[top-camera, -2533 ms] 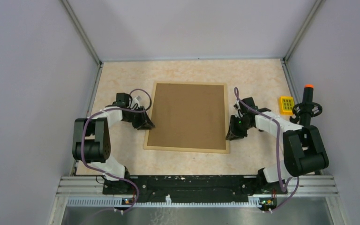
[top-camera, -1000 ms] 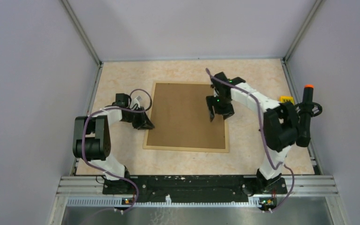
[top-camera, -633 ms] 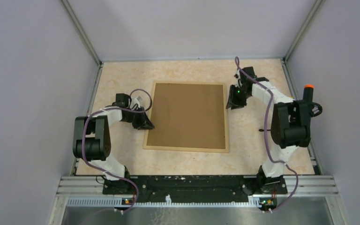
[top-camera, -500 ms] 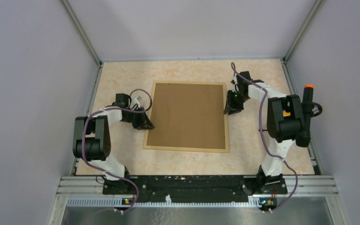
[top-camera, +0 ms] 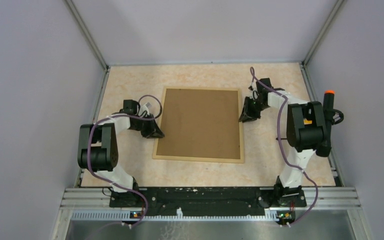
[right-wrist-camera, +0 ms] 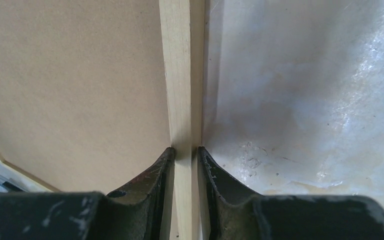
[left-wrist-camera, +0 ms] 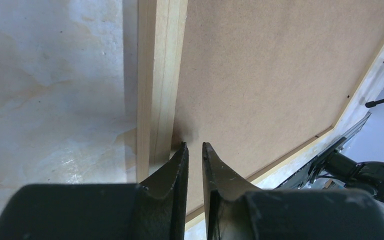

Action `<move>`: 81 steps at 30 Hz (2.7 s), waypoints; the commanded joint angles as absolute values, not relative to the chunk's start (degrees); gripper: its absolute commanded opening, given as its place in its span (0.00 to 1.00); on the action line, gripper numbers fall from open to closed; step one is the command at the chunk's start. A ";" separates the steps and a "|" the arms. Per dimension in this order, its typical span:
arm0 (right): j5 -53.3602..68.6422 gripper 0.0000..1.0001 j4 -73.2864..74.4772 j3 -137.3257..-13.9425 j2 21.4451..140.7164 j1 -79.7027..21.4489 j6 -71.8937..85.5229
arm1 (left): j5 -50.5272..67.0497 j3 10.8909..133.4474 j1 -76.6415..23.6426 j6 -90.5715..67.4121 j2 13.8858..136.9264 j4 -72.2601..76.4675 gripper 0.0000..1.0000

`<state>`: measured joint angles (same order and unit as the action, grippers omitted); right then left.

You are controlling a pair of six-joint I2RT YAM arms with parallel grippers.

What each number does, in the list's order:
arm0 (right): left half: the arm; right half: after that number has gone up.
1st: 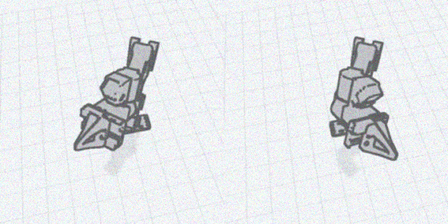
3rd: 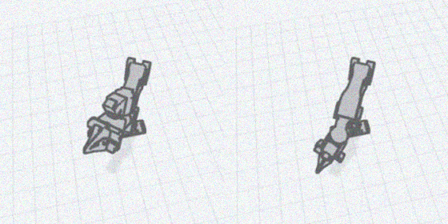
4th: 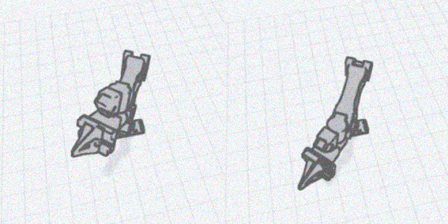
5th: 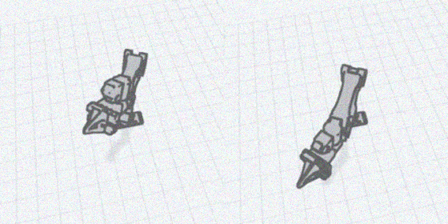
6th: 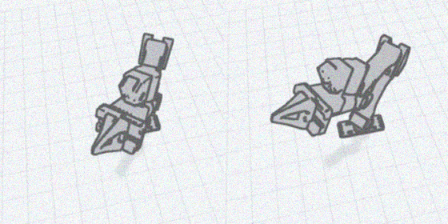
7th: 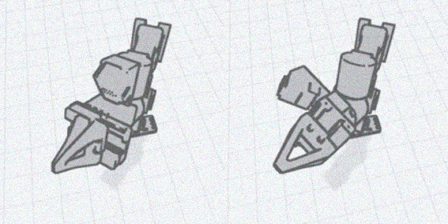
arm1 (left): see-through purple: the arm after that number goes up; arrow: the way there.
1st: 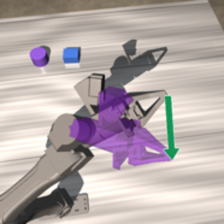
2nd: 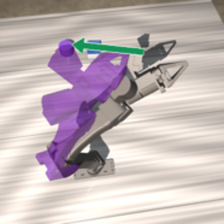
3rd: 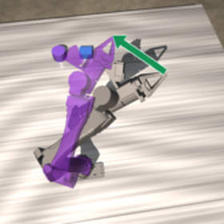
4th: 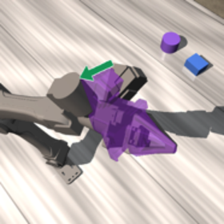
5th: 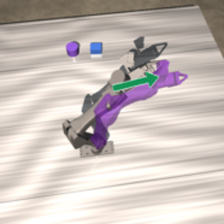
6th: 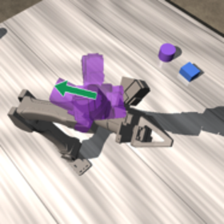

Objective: Put the photo into the frame
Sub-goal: Install the photo frame at the center of the board.

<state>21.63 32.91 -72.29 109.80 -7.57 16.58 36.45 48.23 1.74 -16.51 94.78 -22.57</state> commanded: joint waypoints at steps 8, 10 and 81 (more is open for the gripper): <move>23.33 0.22 31.75 -67.58 104.44 -5.27 15.91 | 34.45 47.47 1.55 -14.74 95.56 -22.74 0.20; 23.04 0.22 31.82 -67.19 104.08 -5.27 15.72 | 34.45 47.46 1.53 -14.74 95.45 -22.74 0.20; 12.00 0.60 46.58 -90.00 108.27 -18.22 13.90 | 33.92 47.46 1.53 -14.58 95.04 -23.27 0.15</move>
<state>9.74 47.81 -89.10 116.86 -23.46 13.87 36.21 48.21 1.69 -15.99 94.87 -22.74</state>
